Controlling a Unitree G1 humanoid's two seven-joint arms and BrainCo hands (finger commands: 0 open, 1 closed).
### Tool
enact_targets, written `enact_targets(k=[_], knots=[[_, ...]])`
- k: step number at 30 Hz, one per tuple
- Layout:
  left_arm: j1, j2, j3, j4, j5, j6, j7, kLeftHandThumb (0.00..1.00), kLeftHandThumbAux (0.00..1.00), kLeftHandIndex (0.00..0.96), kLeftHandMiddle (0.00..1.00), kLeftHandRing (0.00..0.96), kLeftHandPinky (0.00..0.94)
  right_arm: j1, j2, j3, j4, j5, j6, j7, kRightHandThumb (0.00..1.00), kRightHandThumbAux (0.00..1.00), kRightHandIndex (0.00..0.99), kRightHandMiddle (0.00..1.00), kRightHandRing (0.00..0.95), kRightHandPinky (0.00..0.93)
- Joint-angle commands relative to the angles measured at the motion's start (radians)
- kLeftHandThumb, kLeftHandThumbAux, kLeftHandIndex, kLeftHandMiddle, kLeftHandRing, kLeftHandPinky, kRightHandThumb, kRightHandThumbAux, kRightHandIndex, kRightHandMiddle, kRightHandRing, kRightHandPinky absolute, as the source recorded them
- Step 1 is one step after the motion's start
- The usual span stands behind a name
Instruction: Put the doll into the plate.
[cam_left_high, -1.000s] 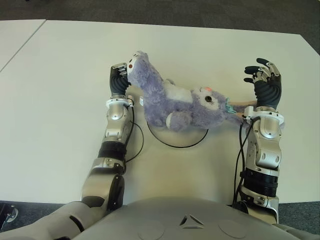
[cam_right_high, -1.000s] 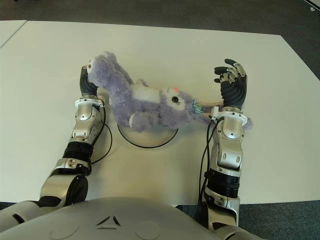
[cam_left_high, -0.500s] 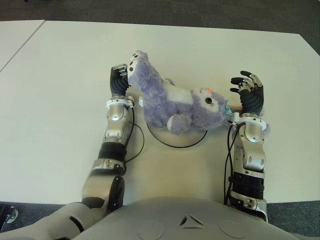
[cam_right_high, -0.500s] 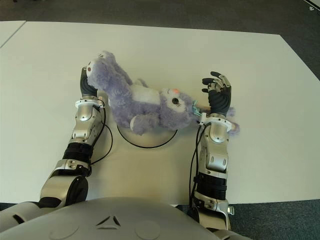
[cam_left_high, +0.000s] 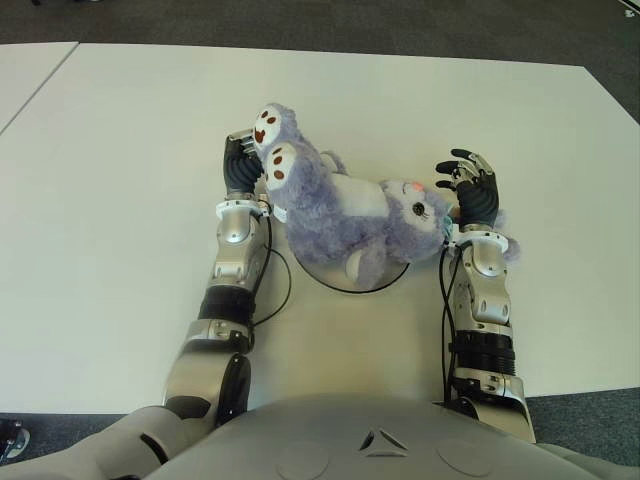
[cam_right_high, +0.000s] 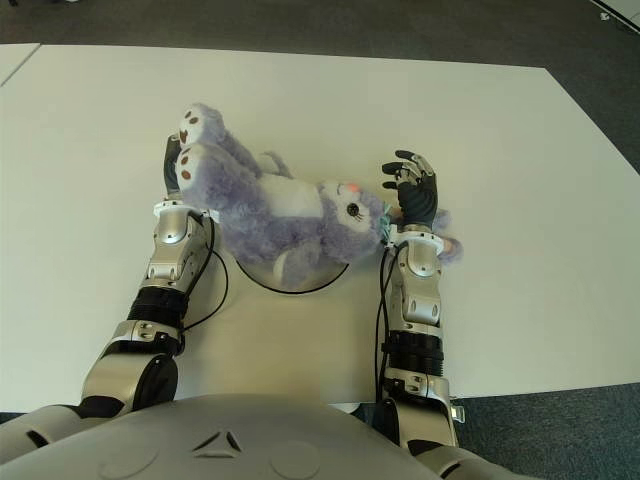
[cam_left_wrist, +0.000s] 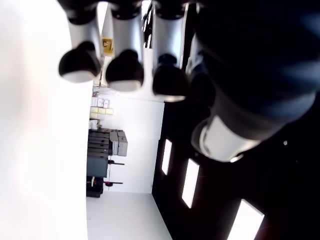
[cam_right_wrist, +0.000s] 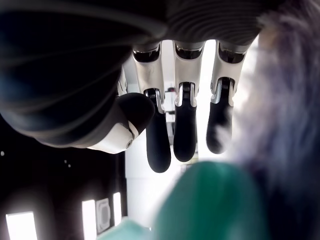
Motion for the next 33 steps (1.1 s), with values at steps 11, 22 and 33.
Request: enact_targets(k=[11, 22, 33], knots=[[0.099, -0.041, 0.001, 0.019, -0.017, -0.003, 0.017, 0.407, 0.785, 0.806, 0.865, 0.861, 0.829, -0.009, 0.014, -0.015, 0.21, 0.024, -0.108, 0.002, 0.848, 0.672, 0.426, 0.559, 0.82, 0.836], [0.101, -0.04, -0.004, 0.016, -0.017, 0.003, 0.014, 0.389, 0.793, 0.811, 0.869, 0.867, 0.848, -0.019, -0.001, 0.007, 0.237, 0.004, -0.072, -0.006, 0.847, 0.674, 0.421, 0.553, 0.824, 0.84], [0.104, -0.035, -0.005, 0.02, -0.016, -0.007, 0.012, 0.38, 0.794, 0.816, 0.873, 0.872, 0.85, -0.022, -0.008, 0.018, 0.265, -0.011, -0.07, -0.005, 0.846, 0.675, 0.419, 0.551, 0.829, 0.844]])
